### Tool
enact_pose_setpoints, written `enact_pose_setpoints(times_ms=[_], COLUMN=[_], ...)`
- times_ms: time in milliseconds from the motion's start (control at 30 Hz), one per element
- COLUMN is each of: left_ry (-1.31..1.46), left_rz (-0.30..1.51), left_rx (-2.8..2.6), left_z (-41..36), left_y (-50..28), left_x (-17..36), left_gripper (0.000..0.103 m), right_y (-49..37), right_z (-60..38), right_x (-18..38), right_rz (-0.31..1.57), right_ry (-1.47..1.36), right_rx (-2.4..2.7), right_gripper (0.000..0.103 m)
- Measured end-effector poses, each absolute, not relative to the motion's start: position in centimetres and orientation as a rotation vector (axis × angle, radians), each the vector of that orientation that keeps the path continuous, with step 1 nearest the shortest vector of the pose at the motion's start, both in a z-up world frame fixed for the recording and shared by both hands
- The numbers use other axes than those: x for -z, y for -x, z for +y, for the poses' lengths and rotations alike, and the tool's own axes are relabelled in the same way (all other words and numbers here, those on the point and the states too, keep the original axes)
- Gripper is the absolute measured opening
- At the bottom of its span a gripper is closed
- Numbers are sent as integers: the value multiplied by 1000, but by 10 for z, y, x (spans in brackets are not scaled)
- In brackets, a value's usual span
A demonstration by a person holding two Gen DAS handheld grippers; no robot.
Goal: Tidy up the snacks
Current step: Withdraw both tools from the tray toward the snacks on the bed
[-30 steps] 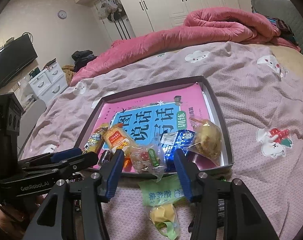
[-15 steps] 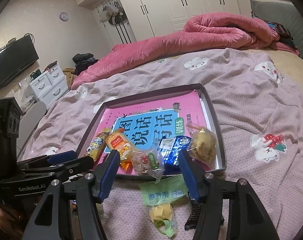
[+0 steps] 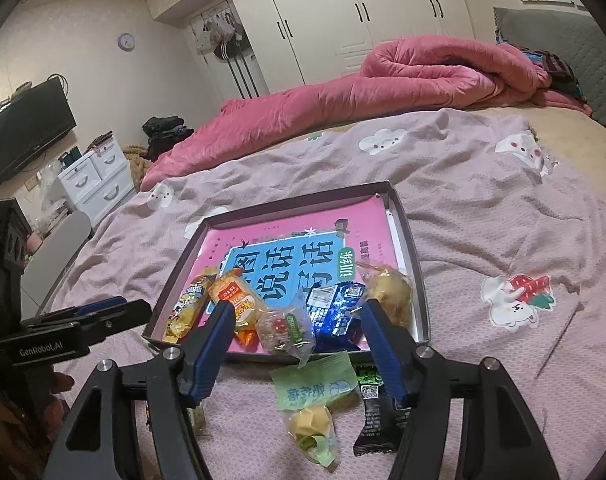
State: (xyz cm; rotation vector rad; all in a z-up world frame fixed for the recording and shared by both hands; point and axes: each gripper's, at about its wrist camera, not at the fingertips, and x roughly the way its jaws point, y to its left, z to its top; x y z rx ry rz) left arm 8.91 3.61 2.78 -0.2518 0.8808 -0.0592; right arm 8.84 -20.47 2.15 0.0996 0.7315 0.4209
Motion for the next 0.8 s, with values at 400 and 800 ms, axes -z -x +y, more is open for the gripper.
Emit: enact_pose_setpoints(times_ms=[400, 800], left_ry=[286, 263], left_rz=[869, 866], left_rx=[13, -23], left_z=[55, 60], left_y=[-77, -68], left_x=[-35, -38], left_gripper=[75, 75], right_y=[-81, -70], right_z=[-218, -225], right_x=[-30, -31], right_rz=[709, 705], right_ry=[-110, -84], right_rx=[-398, -381], right_gripper=[65, 66])
